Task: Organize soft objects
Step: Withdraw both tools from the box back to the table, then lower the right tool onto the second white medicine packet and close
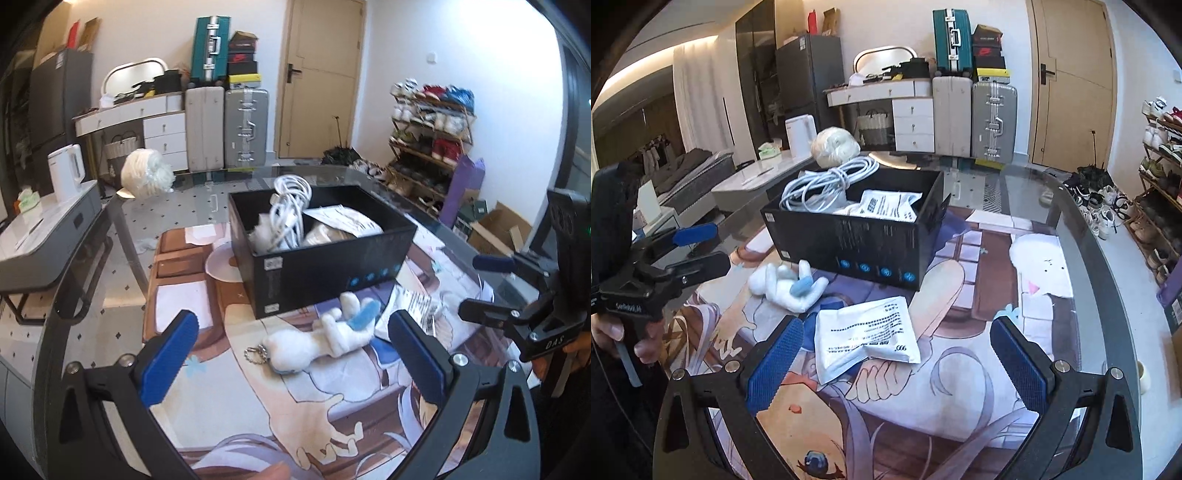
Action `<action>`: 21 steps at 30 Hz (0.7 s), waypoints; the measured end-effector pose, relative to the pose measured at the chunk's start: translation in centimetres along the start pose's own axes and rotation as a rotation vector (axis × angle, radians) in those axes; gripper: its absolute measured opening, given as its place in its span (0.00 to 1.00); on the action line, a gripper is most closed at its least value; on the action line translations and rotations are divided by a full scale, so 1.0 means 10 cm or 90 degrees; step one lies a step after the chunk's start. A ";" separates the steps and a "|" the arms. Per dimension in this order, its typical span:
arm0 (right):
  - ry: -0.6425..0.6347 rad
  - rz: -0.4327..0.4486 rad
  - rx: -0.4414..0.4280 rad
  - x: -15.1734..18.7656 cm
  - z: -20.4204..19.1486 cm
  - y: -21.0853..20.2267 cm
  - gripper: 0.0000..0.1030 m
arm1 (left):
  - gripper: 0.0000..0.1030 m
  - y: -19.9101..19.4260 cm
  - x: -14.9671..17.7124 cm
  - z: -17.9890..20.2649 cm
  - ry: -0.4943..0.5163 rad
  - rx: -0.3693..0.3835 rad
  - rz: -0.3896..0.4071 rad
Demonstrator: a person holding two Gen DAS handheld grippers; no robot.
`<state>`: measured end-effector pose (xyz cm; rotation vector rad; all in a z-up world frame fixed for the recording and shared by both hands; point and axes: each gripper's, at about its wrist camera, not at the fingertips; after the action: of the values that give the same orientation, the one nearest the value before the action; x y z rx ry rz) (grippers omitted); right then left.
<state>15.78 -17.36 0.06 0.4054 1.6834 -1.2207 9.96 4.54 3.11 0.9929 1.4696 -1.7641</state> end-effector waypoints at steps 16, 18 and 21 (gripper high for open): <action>-0.049 -0.141 -0.029 0.06 -0.25 0.59 1.00 | 1.00 0.25 0.10 -0.01 -0.005 -0.012 -0.076; -0.052 -0.158 -0.026 0.06 -0.27 0.66 1.00 | 1.00 0.28 0.10 -0.03 -0.005 -0.018 -0.083; -0.059 -0.178 -0.018 0.07 -0.30 0.73 1.00 | 1.00 0.34 0.11 -0.05 -0.008 -0.019 -0.099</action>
<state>19.19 -11.77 -4.40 0.0942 1.7151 -1.3929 12.35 4.45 0.37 0.8723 1.5979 -1.8478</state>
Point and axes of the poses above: each gripper's, at about its wrist camera, not at the fingertips, and y roughly the way its jaws point, z to its right, x to its underside, and after that the axes turned 6 degrees about z, right-handed
